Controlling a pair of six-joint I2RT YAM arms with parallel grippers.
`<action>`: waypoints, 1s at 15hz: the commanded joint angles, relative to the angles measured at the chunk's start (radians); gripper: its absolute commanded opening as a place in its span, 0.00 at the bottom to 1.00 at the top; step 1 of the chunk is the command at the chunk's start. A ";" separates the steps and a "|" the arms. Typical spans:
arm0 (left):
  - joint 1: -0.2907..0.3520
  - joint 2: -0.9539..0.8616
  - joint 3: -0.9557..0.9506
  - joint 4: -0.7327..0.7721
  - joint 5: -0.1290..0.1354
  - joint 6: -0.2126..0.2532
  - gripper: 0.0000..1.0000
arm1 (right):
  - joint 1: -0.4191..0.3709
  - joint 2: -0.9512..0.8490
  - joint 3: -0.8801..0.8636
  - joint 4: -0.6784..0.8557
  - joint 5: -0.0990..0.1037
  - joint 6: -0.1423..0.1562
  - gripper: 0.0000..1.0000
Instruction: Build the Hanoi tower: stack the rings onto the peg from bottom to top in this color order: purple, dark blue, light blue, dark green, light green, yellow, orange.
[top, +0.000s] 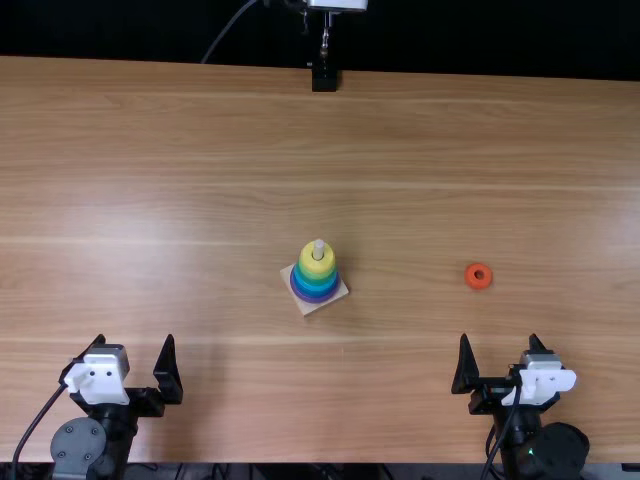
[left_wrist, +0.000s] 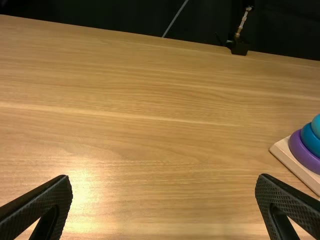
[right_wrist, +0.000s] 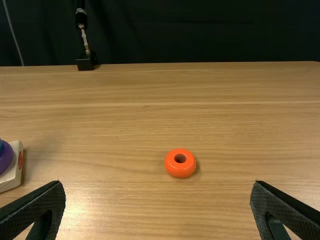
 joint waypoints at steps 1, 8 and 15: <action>0.006 -0.012 -0.105 -0.083 0.009 0.005 1.00 | -0.010 -0.013 -0.070 -0.057 -0.010 -0.007 1.00; 0.006 -0.012 -0.105 -0.083 0.009 0.005 1.00 | -0.009 -0.013 -0.056 -0.032 -0.006 -0.007 1.00; 0.006 -0.012 -0.105 -0.083 0.009 0.005 1.00 | -0.007 0.082 0.366 0.020 0.058 0.006 1.00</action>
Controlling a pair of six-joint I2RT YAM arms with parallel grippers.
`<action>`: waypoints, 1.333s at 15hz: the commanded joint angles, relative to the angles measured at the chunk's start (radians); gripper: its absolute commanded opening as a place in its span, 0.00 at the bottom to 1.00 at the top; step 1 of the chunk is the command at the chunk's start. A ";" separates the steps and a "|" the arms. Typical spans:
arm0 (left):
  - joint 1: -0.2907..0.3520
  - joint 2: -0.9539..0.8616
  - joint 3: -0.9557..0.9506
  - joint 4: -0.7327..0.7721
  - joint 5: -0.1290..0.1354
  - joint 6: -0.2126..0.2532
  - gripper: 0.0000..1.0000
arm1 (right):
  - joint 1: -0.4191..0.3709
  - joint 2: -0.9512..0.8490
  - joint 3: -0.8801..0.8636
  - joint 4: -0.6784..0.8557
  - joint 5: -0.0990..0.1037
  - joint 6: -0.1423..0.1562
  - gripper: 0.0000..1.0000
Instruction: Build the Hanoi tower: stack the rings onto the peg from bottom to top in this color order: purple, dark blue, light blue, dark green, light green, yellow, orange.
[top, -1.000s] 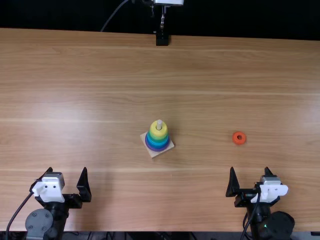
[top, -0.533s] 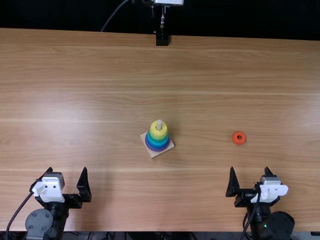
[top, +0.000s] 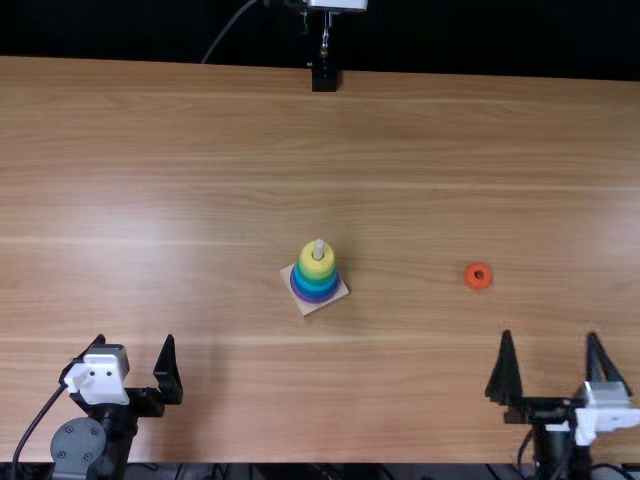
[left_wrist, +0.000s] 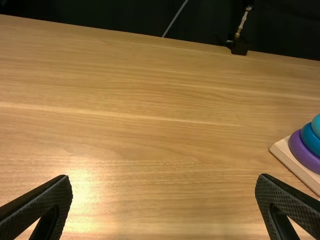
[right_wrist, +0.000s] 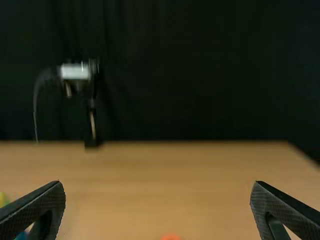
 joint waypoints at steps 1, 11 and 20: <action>0.006 -0.012 -0.105 -0.082 0.009 0.004 1.00 | -0.007 0.077 0.085 -0.014 0.024 0.003 1.00; 0.006 -0.012 -0.105 -0.082 0.009 0.004 1.00 | -0.009 0.893 0.614 -0.367 0.079 0.043 1.00; 0.006 -0.012 -0.105 -0.082 0.009 0.004 1.00 | -0.004 1.402 0.741 -0.377 0.135 0.314 1.00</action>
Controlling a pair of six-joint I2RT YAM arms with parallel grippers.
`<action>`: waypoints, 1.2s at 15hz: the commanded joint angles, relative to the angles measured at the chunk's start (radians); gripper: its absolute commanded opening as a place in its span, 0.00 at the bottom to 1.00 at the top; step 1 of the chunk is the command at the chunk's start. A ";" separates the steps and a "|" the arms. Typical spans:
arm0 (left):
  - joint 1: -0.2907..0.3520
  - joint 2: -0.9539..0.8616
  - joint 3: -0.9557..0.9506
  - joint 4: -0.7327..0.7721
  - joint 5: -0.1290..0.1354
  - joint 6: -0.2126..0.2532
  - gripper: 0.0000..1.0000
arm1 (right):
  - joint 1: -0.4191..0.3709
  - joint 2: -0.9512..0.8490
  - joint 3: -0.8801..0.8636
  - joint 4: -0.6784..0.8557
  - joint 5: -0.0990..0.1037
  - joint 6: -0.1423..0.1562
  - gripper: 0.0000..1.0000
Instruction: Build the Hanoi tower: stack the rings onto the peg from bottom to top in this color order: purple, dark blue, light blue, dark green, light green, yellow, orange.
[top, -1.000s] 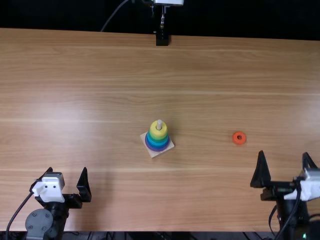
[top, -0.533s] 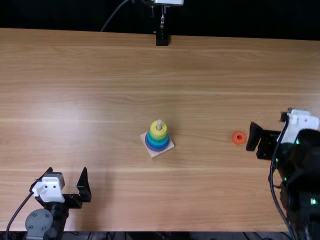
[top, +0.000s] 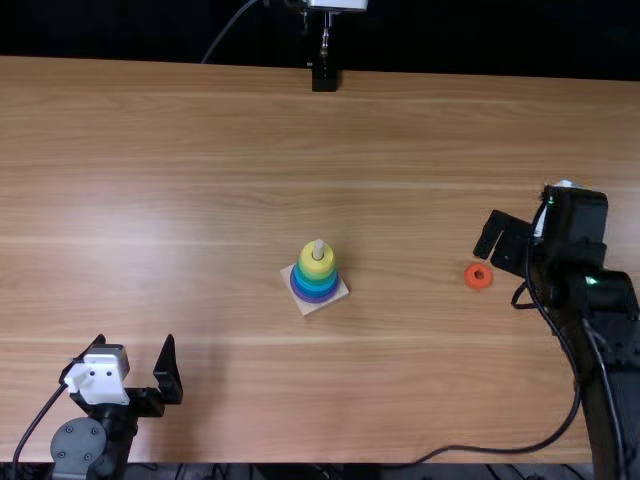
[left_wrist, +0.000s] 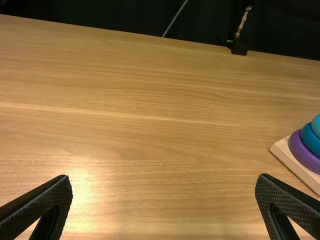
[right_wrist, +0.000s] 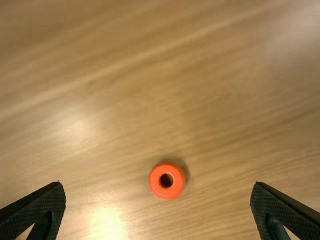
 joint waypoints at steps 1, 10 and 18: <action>0.006 -0.012 -0.105 -0.082 0.009 0.004 1.00 | -0.004 0.043 0.025 -0.025 0.019 0.021 1.00; 0.006 -0.012 -0.105 -0.082 0.009 0.004 1.00 | -0.004 0.248 0.028 -0.160 -0.084 -0.012 1.00; 0.006 -0.012 -0.105 -0.082 0.009 0.004 1.00 | -0.007 0.402 0.102 -0.145 -0.097 -0.012 1.00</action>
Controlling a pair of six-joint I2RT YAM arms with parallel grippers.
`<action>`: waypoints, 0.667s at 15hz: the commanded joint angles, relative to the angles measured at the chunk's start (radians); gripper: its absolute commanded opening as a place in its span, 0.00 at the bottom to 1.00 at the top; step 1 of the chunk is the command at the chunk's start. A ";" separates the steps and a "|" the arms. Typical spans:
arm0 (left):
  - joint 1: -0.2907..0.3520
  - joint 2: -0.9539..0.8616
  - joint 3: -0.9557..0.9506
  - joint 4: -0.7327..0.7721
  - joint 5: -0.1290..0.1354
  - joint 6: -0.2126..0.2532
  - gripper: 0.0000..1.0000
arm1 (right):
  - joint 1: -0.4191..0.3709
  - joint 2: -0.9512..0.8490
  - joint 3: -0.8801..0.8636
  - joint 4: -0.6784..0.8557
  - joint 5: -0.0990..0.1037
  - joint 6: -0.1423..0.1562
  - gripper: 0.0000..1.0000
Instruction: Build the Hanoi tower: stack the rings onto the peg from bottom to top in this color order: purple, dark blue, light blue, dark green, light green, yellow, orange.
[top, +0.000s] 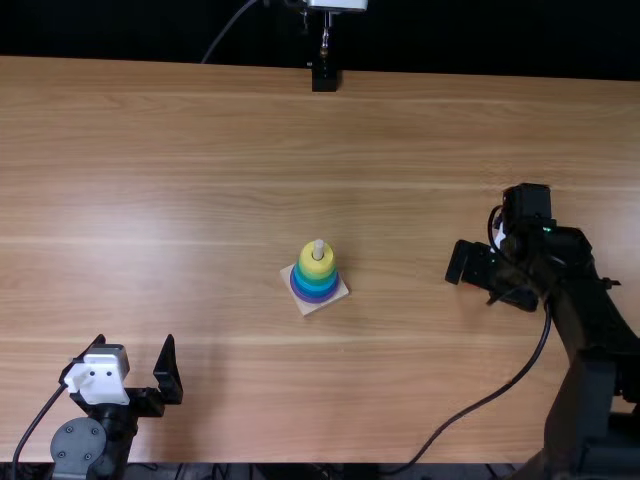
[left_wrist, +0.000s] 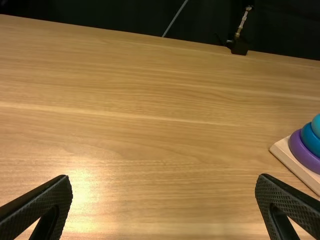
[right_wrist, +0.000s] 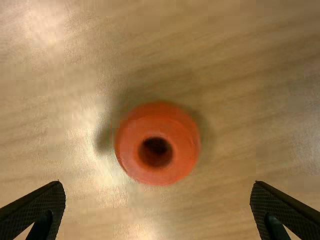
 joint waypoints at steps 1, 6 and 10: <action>0.006 -0.012 -0.105 -0.082 0.009 0.004 1.00 | -0.007 0.027 0.038 0.002 -0.010 0.001 1.00; 0.006 -0.012 -0.105 -0.082 0.009 0.004 1.00 | -0.006 0.070 0.074 0.006 -0.010 0.003 1.00; 0.006 -0.012 -0.105 -0.082 0.009 0.004 1.00 | -0.004 0.108 0.103 0.007 -0.010 0.003 1.00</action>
